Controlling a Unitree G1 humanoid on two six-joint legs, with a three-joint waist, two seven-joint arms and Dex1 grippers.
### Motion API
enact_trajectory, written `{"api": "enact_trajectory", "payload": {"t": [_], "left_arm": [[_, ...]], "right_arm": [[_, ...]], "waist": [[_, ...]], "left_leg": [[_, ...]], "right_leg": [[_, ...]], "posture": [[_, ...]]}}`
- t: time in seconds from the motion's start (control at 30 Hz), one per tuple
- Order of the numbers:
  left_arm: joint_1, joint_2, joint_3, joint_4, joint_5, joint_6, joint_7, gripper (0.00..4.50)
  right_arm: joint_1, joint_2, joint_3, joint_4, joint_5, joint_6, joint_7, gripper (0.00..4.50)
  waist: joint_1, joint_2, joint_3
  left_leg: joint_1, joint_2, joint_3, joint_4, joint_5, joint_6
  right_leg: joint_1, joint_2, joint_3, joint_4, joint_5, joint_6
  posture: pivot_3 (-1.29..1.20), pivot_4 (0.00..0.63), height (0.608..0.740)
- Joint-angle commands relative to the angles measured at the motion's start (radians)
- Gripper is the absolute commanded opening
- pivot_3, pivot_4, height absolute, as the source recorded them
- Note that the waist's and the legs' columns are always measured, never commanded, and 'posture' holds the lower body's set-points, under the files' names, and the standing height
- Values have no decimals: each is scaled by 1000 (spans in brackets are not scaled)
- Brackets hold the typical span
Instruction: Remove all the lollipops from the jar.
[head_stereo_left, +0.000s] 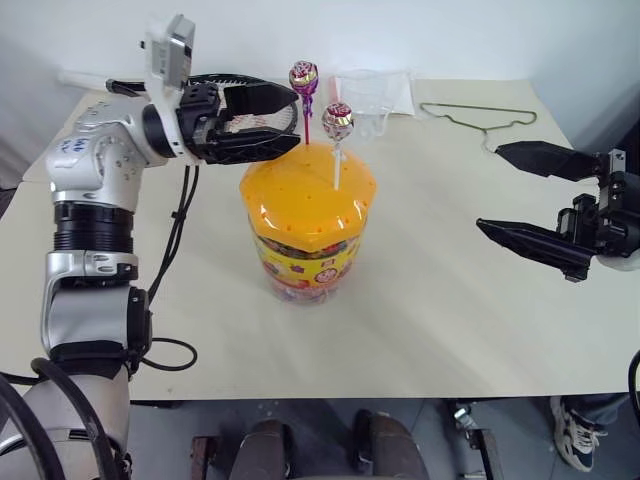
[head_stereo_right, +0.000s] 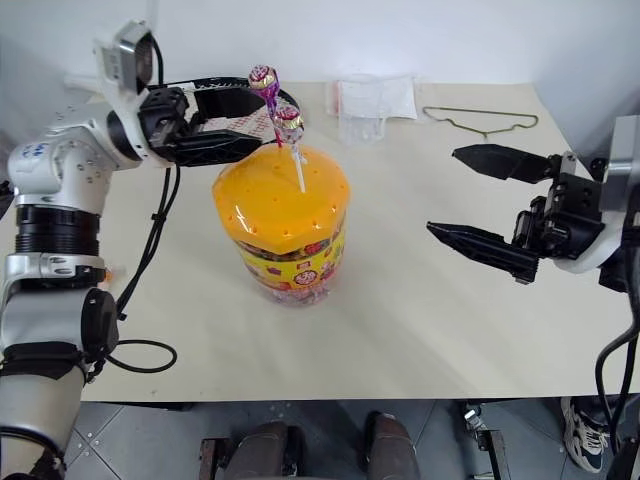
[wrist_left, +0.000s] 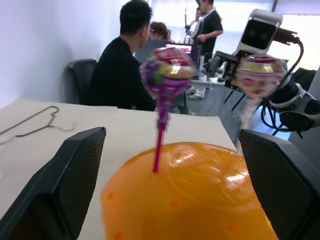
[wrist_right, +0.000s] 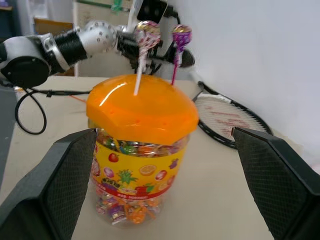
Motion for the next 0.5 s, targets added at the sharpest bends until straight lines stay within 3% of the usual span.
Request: {"api": "enact_trajectory", "payload": {"t": [0.03, 0.17, 0.2, 0.3, 0.5], "left_arm": [[-56, -22, -3, 57, 30, -43, -15, 4489], [-78, -44, -8, 120, 59, -78, -43, 4489], [-85, -51, -5, 132, 68, -97, -34, 4304], [-105, -65, 14, 160, 70, -114, -25, 3636], [-150, -58, 12, 169, 84, -92, -35, 1741]], "right_arm": [[-9, 2, -61, -43, 64, 12, -63, 4500], [1, -9, -83, -72, 111, 32, -100, 4500], [6, -11, -88, -78, 116, 34, -108, 4500], [19, -16, -101, -88, 127, 37, -119, 4500], [33, -19, -103, -93, 120, 30, -123, 4500]], "waist": [[-1, 0, 0], [1, 0, 0], [1, 0, 0], [4, 0, 0], [2, 0, 0]], "left_leg": [[0, 0, 0, 0, 0, 0], [0, 0, 0, 0, 0, 0], [0, 0, 0, 0, 0, 0], [0, 0, 0, 0, 0, 0], [-1, 0, -1, 0, 0, 1]], "right_leg": [[0, 0, 0, 0, 0, 0], [0, 0, 0, 0, 0, 0], [0, 0, 0, 0, 0, 0], [0, 0, 0, -1, 0, 0], [0, 0, 0, -1, 0, 0]], "posture": [[0, 150, 740], [0, 150, 740], [0, 150, 740], [0, 150, 740], [0, 150, 740]]}}
